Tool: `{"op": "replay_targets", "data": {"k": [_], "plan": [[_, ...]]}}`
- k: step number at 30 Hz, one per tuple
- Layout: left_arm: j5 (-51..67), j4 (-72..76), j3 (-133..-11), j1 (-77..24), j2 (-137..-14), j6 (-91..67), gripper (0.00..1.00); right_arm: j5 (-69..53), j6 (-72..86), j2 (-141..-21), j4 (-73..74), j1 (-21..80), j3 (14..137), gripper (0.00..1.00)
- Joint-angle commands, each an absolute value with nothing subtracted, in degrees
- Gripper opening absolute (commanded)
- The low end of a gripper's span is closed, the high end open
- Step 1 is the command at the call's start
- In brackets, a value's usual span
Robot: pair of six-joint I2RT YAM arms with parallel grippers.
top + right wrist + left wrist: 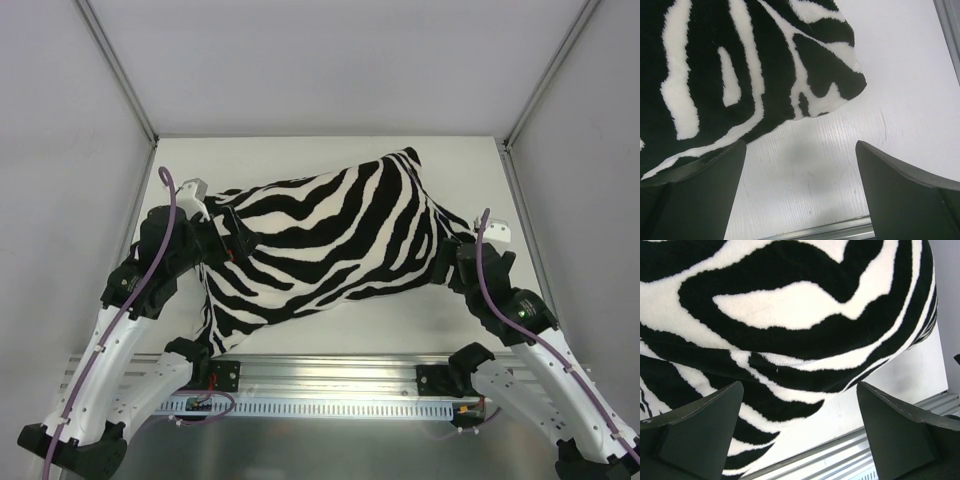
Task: Remove the pillowcase from the pillow
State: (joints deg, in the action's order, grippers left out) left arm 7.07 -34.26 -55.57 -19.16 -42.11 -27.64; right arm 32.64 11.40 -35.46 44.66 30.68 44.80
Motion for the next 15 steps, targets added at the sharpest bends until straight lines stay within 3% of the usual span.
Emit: {"op": "replay_targets", "data": {"k": [1,9,15], "plan": [[9.4,-33.5,-57.4,-19.6,-43.4,-26.8,0.99,35.0,12.4,-34.9,45.6,30.9,45.9,0.96],[7.4,-35.5,-57.1,-19.6,-46.0,-27.2,0.99,36.3,12.2,-35.0,45.5,30.9,45.8,0.96],[-1.5,-50.5,-57.5,-19.8,-45.7,-31.3,0.99,36.1,12.1,-38.6,45.6,26.5,46.8,0.96]]}}
